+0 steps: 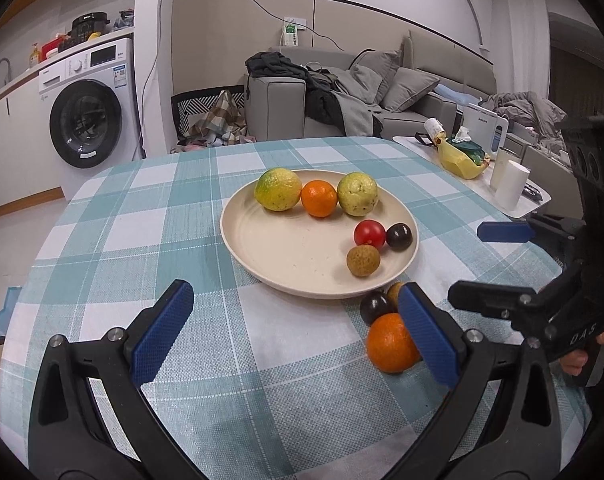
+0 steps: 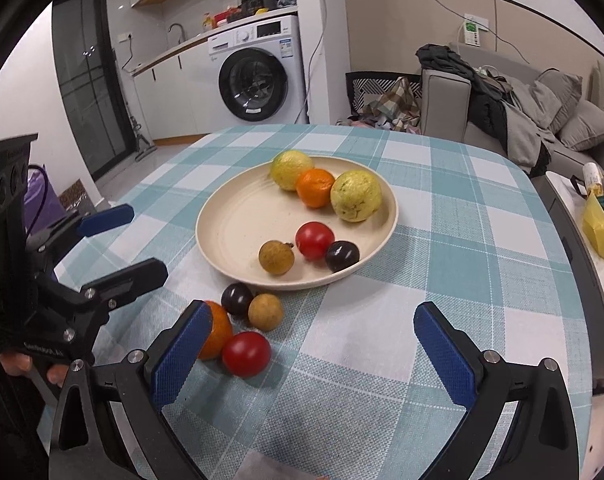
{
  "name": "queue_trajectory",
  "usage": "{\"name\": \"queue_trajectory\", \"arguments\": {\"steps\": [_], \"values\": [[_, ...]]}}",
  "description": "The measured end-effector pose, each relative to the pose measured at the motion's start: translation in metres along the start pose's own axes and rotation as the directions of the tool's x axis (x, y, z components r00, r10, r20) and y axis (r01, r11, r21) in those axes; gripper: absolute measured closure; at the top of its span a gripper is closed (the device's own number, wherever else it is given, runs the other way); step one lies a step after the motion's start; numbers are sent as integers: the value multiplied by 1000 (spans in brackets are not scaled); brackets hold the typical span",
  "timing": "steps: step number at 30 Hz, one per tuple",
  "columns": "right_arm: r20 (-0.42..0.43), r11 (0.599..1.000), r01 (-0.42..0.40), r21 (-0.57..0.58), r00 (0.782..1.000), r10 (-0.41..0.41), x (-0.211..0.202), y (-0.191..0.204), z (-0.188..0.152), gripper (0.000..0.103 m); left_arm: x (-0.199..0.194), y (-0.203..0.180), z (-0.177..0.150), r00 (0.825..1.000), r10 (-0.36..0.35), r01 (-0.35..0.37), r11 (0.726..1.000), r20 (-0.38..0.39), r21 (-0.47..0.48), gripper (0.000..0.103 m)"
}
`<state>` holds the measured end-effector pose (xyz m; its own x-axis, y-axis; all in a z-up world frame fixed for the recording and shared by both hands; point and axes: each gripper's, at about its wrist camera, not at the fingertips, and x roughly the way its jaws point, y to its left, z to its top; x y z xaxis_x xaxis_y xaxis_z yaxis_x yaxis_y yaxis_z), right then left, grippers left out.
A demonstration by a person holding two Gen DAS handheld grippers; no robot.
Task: Organize fruits
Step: 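Withdraw both tools from the plate toward the remaining loose fruits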
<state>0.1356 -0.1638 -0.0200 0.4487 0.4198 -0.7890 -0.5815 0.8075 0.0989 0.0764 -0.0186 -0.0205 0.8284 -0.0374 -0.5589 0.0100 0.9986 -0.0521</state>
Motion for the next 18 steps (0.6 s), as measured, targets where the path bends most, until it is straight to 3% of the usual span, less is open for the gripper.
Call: {"name": "queue_trajectory", "arguments": {"steps": [18], "values": [[-104,995,-27,-100,994,17,11,12,-13,0,2,2,0,1000,-8,8,1000,-3,-6,1]]}}
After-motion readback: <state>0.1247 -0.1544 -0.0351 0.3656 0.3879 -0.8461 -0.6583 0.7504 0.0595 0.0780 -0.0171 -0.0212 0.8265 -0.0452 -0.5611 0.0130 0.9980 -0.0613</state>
